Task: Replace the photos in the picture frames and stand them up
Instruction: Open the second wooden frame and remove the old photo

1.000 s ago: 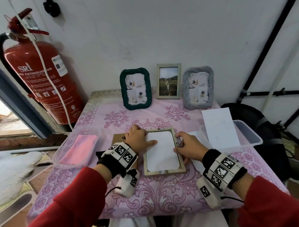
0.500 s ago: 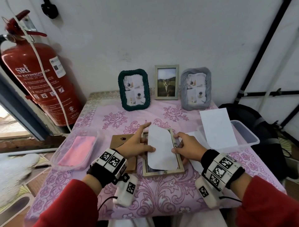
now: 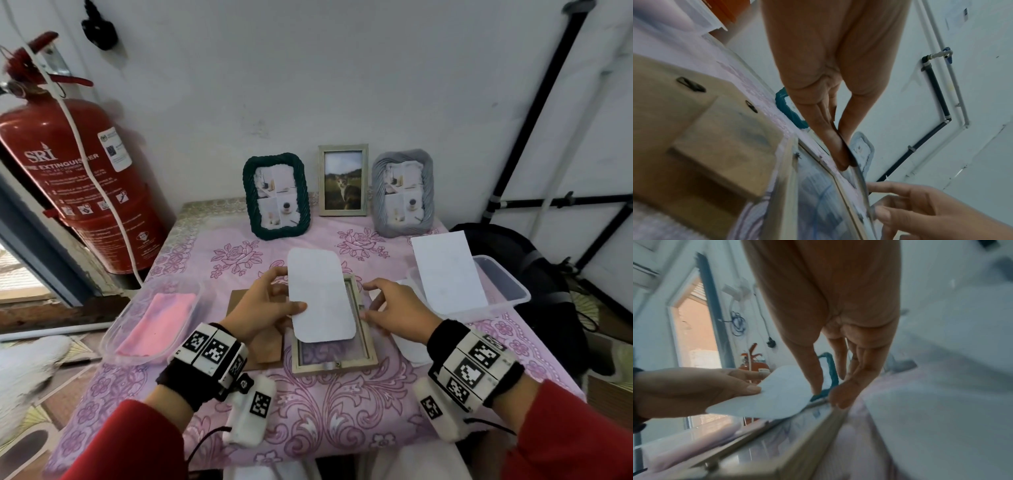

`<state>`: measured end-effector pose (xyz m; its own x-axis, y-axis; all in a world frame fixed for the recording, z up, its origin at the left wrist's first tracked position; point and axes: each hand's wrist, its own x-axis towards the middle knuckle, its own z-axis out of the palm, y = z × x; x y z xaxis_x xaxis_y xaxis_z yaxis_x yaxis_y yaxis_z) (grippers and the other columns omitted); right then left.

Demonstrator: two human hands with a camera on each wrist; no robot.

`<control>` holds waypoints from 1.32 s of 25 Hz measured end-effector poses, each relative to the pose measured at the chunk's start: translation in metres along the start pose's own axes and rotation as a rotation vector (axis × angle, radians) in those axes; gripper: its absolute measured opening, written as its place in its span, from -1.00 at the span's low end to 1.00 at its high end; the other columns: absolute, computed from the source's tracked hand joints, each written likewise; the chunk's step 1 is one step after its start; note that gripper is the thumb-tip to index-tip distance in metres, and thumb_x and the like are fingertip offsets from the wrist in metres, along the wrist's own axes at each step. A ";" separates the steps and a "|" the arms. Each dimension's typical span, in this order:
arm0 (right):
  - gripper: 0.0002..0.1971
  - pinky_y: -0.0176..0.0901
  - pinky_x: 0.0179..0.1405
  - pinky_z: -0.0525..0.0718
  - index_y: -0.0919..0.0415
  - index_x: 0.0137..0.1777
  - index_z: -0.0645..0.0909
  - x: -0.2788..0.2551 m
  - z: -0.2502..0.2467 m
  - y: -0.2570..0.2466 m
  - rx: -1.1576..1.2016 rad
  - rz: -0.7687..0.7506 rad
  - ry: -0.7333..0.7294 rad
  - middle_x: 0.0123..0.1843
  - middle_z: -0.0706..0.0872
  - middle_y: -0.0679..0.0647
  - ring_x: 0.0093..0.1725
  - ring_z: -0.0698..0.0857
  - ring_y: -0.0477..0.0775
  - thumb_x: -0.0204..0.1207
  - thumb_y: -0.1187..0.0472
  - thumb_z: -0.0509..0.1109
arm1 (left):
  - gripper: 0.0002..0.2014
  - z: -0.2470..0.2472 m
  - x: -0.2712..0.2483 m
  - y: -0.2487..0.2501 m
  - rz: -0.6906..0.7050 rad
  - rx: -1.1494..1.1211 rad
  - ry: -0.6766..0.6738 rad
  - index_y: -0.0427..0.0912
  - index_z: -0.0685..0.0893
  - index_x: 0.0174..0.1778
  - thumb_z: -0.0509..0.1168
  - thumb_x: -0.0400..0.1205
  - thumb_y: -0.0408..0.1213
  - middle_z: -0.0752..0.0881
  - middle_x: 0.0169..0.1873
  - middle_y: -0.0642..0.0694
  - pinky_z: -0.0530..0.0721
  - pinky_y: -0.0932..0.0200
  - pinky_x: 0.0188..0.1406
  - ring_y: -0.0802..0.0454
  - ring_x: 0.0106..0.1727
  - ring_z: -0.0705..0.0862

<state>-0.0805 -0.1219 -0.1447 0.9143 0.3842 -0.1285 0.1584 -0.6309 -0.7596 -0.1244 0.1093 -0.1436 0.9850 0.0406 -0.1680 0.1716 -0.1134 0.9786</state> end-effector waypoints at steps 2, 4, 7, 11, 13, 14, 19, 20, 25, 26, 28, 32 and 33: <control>-0.64 -0.43 -0.31 0.58 0.22 0.29 0.58 -0.005 -0.014 -0.004 -0.054 -0.102 0.097 -0.19 0.66 0.05 -0.38 0.60 -0.06 0.49 0.31 0.41 | -0.46 0.003 0.000 0.004 0.037 -0.003 0.021 -0.18 0.44 0.34 0.41 0.47 -0.56 0.67 -0.06 -0.27 0.70 0.19 -0.50 -0.06 -0.26 0.72; -0.75 -0.59 -0.35 0.51 0.17 0.16 0.67 -0.009 -0.033 -0.004 -0.065 -0.157 0.210 -0.20 0.67 0.00 -0.40 0.56 -0.16 0.48 0.32 0.42 | -0.44 0.013 0.001 0.006 0.057 -0.008 0.018 -0.15 0.44 0.36 0.43 0.47 -0.53 0.64 -0.09 -0.23 0.76 0.12 -0.34 -0.09 -0.15 0.71; -0.74 -0.49 -0.26 0.52 0.11 0.15 0.65 -0.017 -0.059 0.008 -0.129 -0.131 0.297 -0.14 0.67 0.00 -0.34 0.57 -0.14 0.45 0.23 0.47 | -0.42 0.034 0.005 0.006 0.058 -0.049 -0.028 -0.16 0.43 0.36 0.43 0.46 -0.54 0.66 -0.11 -0.15 0.81 0.07 -0.23 -0.01 -0.19 0.74; -0.64 -0.15 -0.03 0.59 -0.03 0.12 0.60 -0.034 -0.069 0.033 -0.279 0.001 0.185 -0.15 0.66 -0.12 -0.20 0.59 -0.10 0.35 -0.01 0.55 | -0.40 0.063 0.011 0.000 0.065 -0.009 -0.092 -0.17 0.38 0.37 0.45 0.46 -0.51 0.65 0.06 -0.19 0.81 0.07 -0.22 -0.03 -0.09 0.72; -0.67 -0.13 0.00 0.61 -0.04 0.08 0.62 -0.041 -0.068 0.042 -0.293 0.019 0.161 -0.22 0.66 -0.16 -0.20 0.60 -0.13 0.32 0.01 0.57 | -0.37 0.075 0.014 -0.004 0.061 0.021 -0.098 -0.13 0.35 0.39 0.46 0.46 -0.48 0.63 -0.04 -0.21 0.80 0.09 -0.22 -0.02 -0.09 0.70; -0.69 -0.11 0.01 0.64 -0.01 0.07 0.65 -0.043 -0.068 0.045 -0.259 0.013 0.167 -0.24 0.67 -0.15 -0.20 0.62 -0.12 0.33 0.06 0.57 | -0.36 0.081 0.016 -0.005 0.055 0.029 -0.103 -0.12 0.34 0.40 0.47 0.46 -0.47 0.61 -0.06 -0.23 0.80 0.07 -0.19 -0.03 -0.09 0.70; -0.74 -0.24 -0.01 0.62 0.12 0.08 0.73 -0.045 -0.072 0.050 -0.147 -0.072 0.276 -0.25 0.71 -0.12 -0.14 0.69 -0.05 0.39 0.23 0.54 | -0.31 0.110 0.023 -0.011 0.011 -0.022 -0.152 -0.14 0.28 0.45 0.42 0.47 -0.56 0.51 -0.17 -0.21 0.80 0.09 -0.35 -0.04 -0.22 0.64; -0.75 -0.26 -0.02 0.62 0.14 0.08 0.74 -0.044 -0.073 0.050 -0.128 -0.084 0.303 -0.25 0.72 -0.10 -0.14 0.70 -0.04 0.39 0.24 0.54 | -0.30 0.116 0.024 -0.012 0.011 -0.024 -0.162 -0.14 0.26 0.45 0.41 0.47 -0.58 0.49 -0.22 -0.18 0.79 0.09 -0.37 -0.02 -0.25 0.63; -0.73 -0.20 0.01 0.67 0.14 0.09 0.74 -0.046 -0.075 0.052 -0.085 -0.100 0.286 -0.24 0.74 -0.07 -0.11 0.74 0.01 0.37 0.25 0.55 | -0.22 0.145 0.031 -0.015 0.019 0.048 -0.162 -0.10 0.21 0.48 0.46 0.44 -0.53 0.49 -0.27 -0.14 0.73 0.23 -0.48 0.06 -0.30 0.57; -0.72 -0.19 0.02 0.67 0.13 0.09 0.74 -0.046 -0.074 0.053 -0.080 -0.098 0.280 -0.24 0.74 -0.08 -0.12 0.74 0.01 0.36 0.24 0.56 | -0.21 0.148 0.033 -0.016 0.025 0.080 -0.154 -0.11 0.21 0.49 0.48 0.43 -0.50 0.50 -0.28 -0.13 0.72 0.23 -0.45 0.06 -0.29 0.57; -0.70 -0.19 0.01 0.67 0.12 0.10 0.74 -0.047 -0.072 0.054 -0.082 -0.089 0.265 -0.23 0.75 -0.08 -0.13 0.73 -0.02 0.35 0.22 0.57 | -0.19 0.152 0.035 -0.018 0.036 0.153 -0.141 -0.13 0.21 0.50 0.52 0.41 -0.44 0.54 -0.29 -0.09 0.75 0.05 -0.21 -0.02 -0.22 0.60; -0.67 -0.17 0.04 0.67 0.08 0.11 0.73 -0.048 -0.066 0.057 -0.081 -0.069 0.226 -0.24 0.75 -0.09 -0.13 0.71 -0.06 0.33 0.16 0.59 | -0.20 0.150 0.034 -0.017 -0.011 0.190 -0.142 -0.17 0.25 0.51 0.52 0.40 -0.44 0.59 -0.29 -0.13 0.71 -0.27 0.05 -0.24 -0.11 0.71; -0.66 -0.16 0.05 0.67 0.07 0.12 0.73 -0.049 -0.065 0.058 -0.081 -0.065 0.222 -0.23 0.76 -0.08 -0.12 0.71 -0.06 0.33 0.15 0.59 | -0.22 0.149 0.034 -0.016 -0.016 0.200 -0.141 -0.21 0.27 0.52 0.50 0.42 -0.45 0.62 -0.28 -0.15 0.73 -0.24 0.04 -0.26 -0.12 0.73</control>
<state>-0.0913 -0.2213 -0.1408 0.9594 0.2736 0.0687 0.2402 -0.6649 -0.7072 -0.0903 -0.0357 -0.1822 0.9729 -0.0936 -0.2117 0.1738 -0.3083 0.9353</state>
